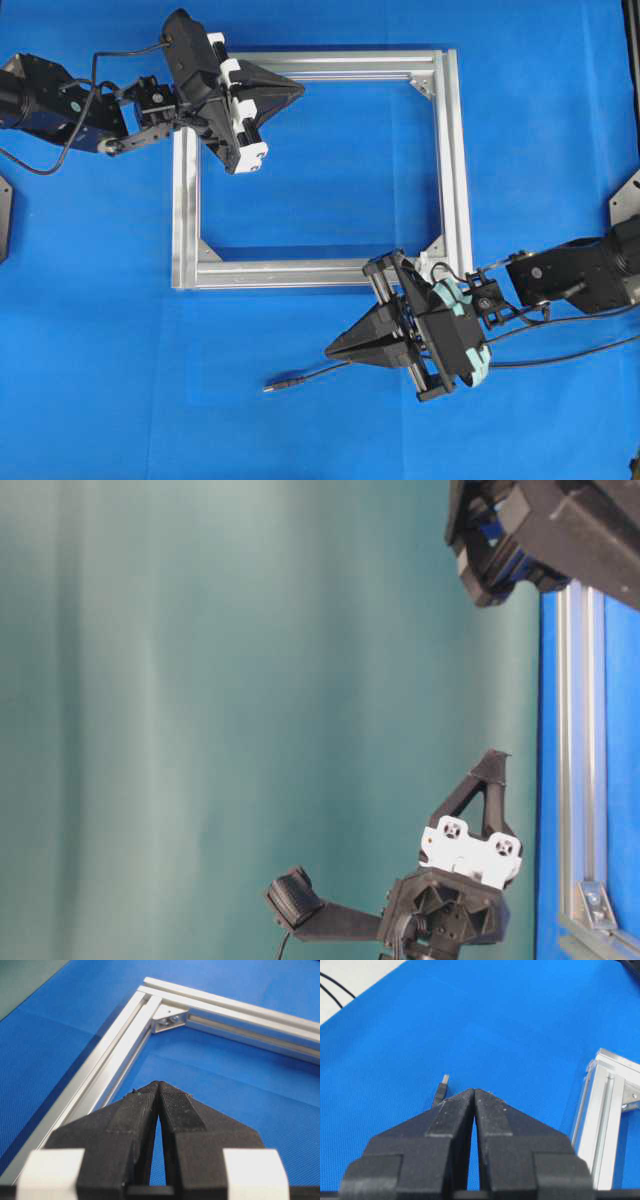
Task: Insert the wire through the string loop located on the right side.
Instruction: 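Open the right gripper and lower it over the black USB cable end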
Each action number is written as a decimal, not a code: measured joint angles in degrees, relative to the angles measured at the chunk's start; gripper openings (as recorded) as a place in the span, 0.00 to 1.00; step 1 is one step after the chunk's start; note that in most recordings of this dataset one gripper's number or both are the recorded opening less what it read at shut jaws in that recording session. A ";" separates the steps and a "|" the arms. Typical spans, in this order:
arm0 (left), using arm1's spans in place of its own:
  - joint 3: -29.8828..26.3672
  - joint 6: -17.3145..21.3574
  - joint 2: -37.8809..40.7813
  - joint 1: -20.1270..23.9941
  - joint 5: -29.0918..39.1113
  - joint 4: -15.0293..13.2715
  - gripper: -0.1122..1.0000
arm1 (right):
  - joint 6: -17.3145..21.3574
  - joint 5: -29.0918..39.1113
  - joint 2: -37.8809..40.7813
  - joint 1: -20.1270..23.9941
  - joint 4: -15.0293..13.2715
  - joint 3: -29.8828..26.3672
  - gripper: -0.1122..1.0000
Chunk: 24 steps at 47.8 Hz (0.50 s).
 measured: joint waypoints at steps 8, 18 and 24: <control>0.00 0.26 -0.97 0.00 0.70 0.70 0.10 | 0.53 2.81 -1.14 0.26 0.00 -0.44 0.05; -0.09 0.26 -0.97 0.00 1.67 0.88 0.10 | 1.41 5.19 -1.32 0.79 0.00 -0.97 0.05; 0.00 0.26 -0.97 0.00 1.58 0.88 0.10 | 2.90 5.27 -1.23 1.14 0.00 -0.97 0.06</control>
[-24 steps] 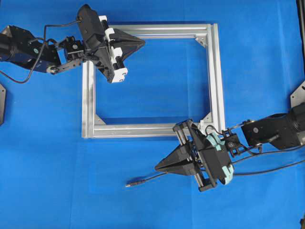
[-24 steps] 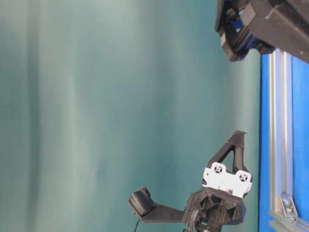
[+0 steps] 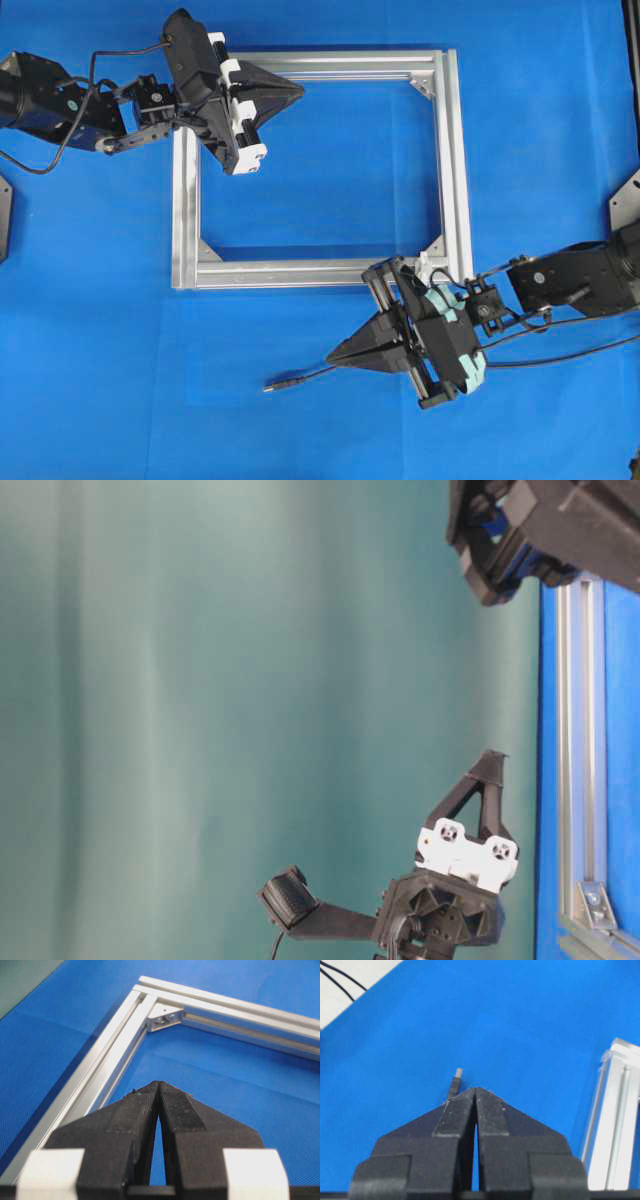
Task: Insert the wire through the string loop located on the right side.
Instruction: 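Open the right gripper and lower it over the black USB cable end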
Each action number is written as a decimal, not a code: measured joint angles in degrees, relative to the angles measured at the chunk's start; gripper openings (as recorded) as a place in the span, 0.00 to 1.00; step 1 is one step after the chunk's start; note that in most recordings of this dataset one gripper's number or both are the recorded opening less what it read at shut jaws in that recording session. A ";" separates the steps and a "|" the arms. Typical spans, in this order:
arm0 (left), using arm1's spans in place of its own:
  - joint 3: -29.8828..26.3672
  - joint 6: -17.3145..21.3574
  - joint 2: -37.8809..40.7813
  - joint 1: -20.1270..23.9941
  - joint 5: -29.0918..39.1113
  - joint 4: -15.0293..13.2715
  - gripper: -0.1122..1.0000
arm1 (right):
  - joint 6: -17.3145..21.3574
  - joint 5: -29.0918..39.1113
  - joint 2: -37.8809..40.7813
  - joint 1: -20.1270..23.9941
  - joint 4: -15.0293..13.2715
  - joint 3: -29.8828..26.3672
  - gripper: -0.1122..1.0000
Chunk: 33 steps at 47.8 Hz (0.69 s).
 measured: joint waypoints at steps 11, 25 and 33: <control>-0.09 0.00 0.00 0.00 0.09 0.00 0.10 | 3.08 0.26 -0.09 0.26 0.00 0.00 0.41; -0.09 0.00 0.00 0.00 0.09 0.00 0.10 | 4.13 0.35 0.00 0.79 1.41 -0.62 0.79; 0.00 0.00 0.09 0.00 0.09 0.00 0.10 | 4.13 1.14 2.72 1.58 4.48 -1.85 0.81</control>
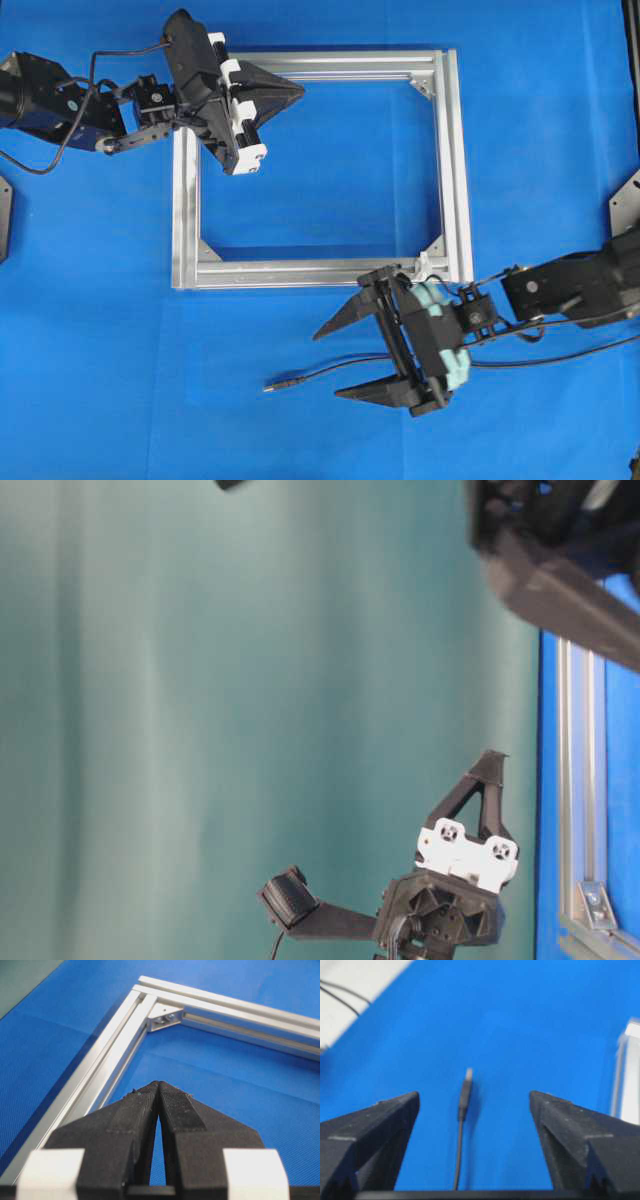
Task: Insert the wire through the string loop located on the right side.
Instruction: 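Open the right gripper and lower it over the black USB cable end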
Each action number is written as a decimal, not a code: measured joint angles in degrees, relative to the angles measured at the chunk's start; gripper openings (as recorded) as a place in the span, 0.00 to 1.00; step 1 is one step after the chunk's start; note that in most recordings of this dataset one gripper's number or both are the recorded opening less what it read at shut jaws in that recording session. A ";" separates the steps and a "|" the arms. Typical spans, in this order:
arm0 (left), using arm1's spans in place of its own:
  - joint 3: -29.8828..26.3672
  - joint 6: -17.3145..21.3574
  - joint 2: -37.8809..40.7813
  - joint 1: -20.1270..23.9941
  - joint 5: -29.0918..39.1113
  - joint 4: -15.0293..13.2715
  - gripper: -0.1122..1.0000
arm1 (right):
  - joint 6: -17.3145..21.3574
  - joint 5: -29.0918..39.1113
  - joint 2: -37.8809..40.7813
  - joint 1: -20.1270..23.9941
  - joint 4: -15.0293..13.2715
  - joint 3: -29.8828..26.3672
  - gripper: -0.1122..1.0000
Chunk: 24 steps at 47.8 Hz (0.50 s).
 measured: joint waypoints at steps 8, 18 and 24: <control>0.00 0.00 -0.09 0.00 0.00 0.00 0.10 | 0.00 0.26 4.31 1.14 3.25 -1.41 0.81; 0.00 0.00 -0.09 0.09 0.00 0.00 0.10 | 0.00 0.26 7.82 1.49 5.27 -3.16 0.81; -0.09 0.00 -0.09 0.00 0.00 0.00 0.10 | 0.09 0.26 9.67 1.49 6.06 -4.04 0.80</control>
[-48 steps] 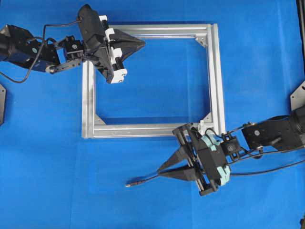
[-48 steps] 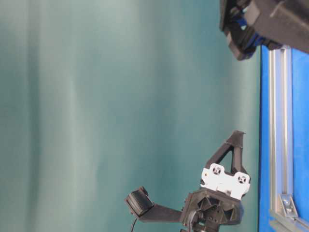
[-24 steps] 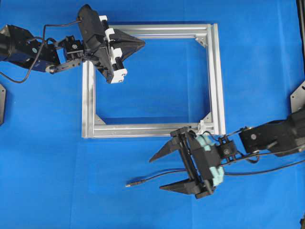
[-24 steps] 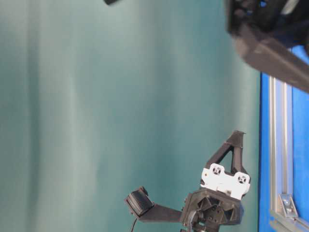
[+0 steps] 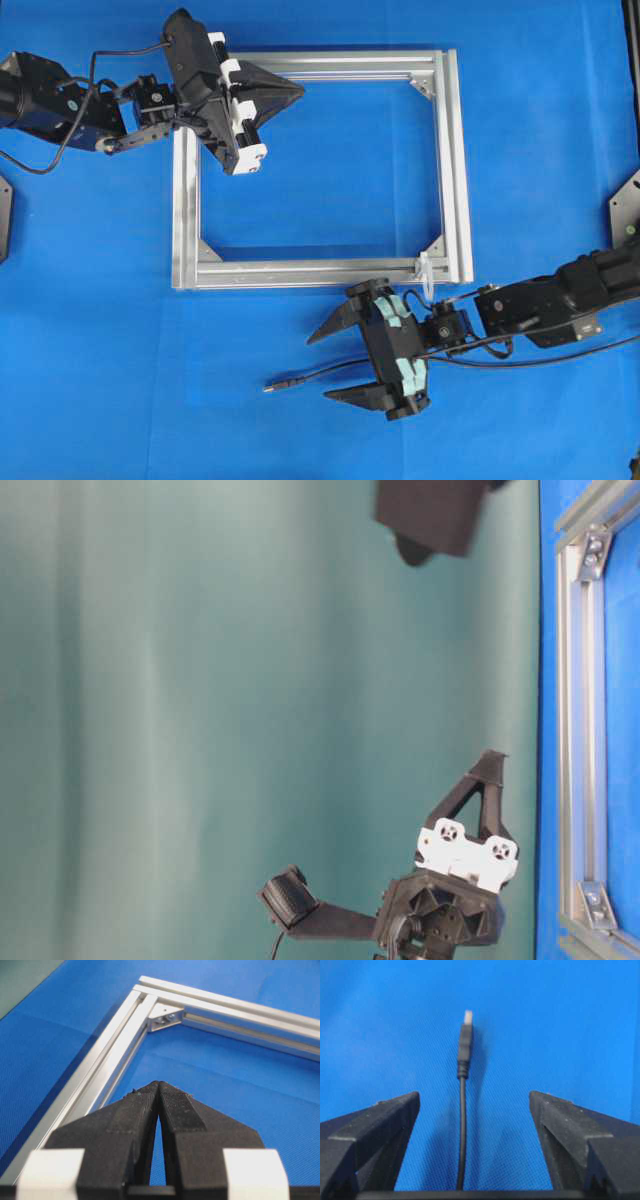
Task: Insert the wire through the string loop located on the right side.
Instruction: 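Open the right gripper and lower it over the black USB cable end, then close the right gripper on the cable near the USB plug and lift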
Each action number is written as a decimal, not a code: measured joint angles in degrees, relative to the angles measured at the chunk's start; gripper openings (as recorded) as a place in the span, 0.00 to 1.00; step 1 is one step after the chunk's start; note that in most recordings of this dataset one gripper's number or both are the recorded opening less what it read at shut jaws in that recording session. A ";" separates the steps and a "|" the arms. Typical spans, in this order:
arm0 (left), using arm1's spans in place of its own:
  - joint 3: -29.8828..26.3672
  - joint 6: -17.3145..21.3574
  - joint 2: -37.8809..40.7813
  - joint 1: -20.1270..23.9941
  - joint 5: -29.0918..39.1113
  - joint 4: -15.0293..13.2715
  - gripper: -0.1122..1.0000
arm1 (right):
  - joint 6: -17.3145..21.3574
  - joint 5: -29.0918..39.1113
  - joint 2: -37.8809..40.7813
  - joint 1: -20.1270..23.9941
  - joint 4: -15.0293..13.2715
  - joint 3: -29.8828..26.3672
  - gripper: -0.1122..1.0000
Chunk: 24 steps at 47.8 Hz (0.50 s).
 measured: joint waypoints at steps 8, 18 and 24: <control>0.09 0.00 0.00 0.09 0.00 0.00 0.10 | 0.00 0.00 1.14 0.00 0.53 -0.35 0.80; 0.09 0.00 0.00 0.00 0.00 0.00 0.10 | -0.09 0.00 1.23 0.00 0.62 -0.79 0.75; 0.09 0.00 0.00 0.09 0.09 0.00 0.10 | 0.00 0.18 1.67 0.00 0.62 -1.32 0.58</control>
